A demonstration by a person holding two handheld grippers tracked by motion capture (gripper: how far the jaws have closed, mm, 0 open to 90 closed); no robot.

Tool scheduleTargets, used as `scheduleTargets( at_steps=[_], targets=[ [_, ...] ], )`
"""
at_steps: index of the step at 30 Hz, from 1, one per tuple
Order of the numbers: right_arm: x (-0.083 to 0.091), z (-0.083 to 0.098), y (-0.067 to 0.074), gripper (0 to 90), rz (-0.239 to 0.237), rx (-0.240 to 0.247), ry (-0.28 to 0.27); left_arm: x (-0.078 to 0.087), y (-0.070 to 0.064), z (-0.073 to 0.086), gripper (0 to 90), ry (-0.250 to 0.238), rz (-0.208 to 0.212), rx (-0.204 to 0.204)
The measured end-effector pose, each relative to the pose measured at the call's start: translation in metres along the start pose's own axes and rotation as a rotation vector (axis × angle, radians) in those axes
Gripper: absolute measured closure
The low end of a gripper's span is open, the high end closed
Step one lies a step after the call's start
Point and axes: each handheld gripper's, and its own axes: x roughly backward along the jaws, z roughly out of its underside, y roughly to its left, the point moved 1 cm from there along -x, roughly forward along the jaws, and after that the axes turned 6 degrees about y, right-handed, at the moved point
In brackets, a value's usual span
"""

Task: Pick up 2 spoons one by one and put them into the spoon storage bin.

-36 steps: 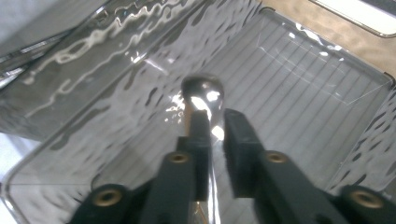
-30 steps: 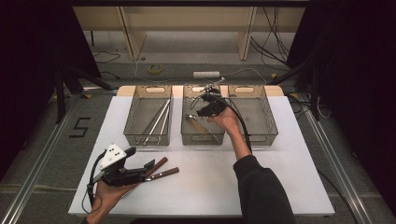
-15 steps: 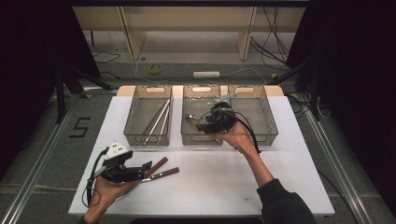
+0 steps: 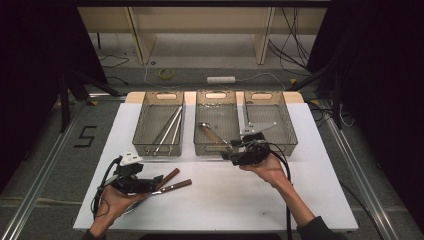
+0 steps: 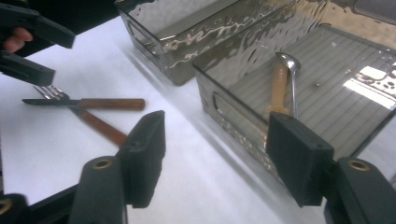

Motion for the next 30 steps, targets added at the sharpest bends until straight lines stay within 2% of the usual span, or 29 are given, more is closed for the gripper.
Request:
scheduleTargets(
  at_steps=[7, 15, 22, 30],
  targets=[
    [0.014, 0.02, 0.004, 35.7, -0.014, -0.016, -0.051, -0.006, -0.001, -0.004, 17.5, 0.058, -0.024, -0.028],
    [0.024, 0.038, 0.008, 35.0, -0.014, -0.029, -0.087, -0.012, 0.004, -0.008, 18.2, 0.101, -0.026, -0.024],
    [0.029, 0.047, 0.01, 35.0, -0.013, -0.046, -0.1, -0.016, 0.005, -0.01, 18.6, 0.145, -0.024, -0.039],
    [0.031, 0.055, 0.013, 34.1, -0.009, -0.036, -0.094, -0.022, 0.005, -0.014, 18.9, 0.178, -0.034, -0.049]
  ],
)
